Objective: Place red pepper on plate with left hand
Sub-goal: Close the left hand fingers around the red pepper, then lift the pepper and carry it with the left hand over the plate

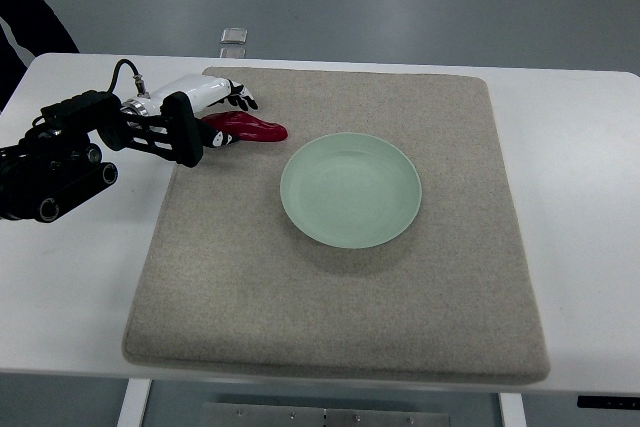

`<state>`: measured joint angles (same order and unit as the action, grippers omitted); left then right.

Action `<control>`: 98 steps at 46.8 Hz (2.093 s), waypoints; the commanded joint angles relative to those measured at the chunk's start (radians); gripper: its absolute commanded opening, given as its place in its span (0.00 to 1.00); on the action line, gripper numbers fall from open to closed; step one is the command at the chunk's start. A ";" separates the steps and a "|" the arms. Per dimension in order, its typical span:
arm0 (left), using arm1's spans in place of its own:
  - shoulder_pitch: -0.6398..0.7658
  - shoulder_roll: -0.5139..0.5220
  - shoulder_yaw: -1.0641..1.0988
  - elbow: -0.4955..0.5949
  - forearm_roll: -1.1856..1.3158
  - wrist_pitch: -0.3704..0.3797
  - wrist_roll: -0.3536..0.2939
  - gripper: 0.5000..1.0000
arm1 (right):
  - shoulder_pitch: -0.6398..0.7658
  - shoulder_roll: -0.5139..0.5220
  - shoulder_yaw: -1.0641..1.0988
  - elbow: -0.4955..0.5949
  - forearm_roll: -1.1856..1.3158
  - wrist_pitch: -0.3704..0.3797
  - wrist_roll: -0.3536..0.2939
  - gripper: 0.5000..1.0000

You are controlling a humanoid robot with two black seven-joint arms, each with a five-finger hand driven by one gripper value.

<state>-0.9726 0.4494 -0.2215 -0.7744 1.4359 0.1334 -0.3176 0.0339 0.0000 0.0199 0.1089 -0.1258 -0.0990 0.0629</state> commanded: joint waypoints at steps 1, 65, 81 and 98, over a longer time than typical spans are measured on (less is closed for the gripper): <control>0.002 0.000 0.001 0.000 0.000 0.000 0.000 0.41 | 0.001 0.000 0.000 0.000 0.000 -0.001 0.000 0.86; -0.024 -0.003 -0.032 -0.103 0.008 0.011 -0.014 0.00 | 0.000 0.000 0.000 0.000 0.002 -0.001 0.000 0.86; -0.067 -0.011 -0.029 -0.275 0.084 0.002 -0.018 0.00 | 0.000 0.000 0.000 0.000 0.000 -0.001 0.000 0.86; -0.057 -0.051 -0.012 -0.307 0.161 -0.014 -0.021 0.00 | 0.000 0.000 0.000 -0.002 0.000 0.001 0.000 0.86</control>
<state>-1.0331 0.4018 -0.2334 -1.0817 1.5785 0.1229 -0.3360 0.0349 0.0000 0.0199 0.1089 -0.1254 -0.0989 0.0627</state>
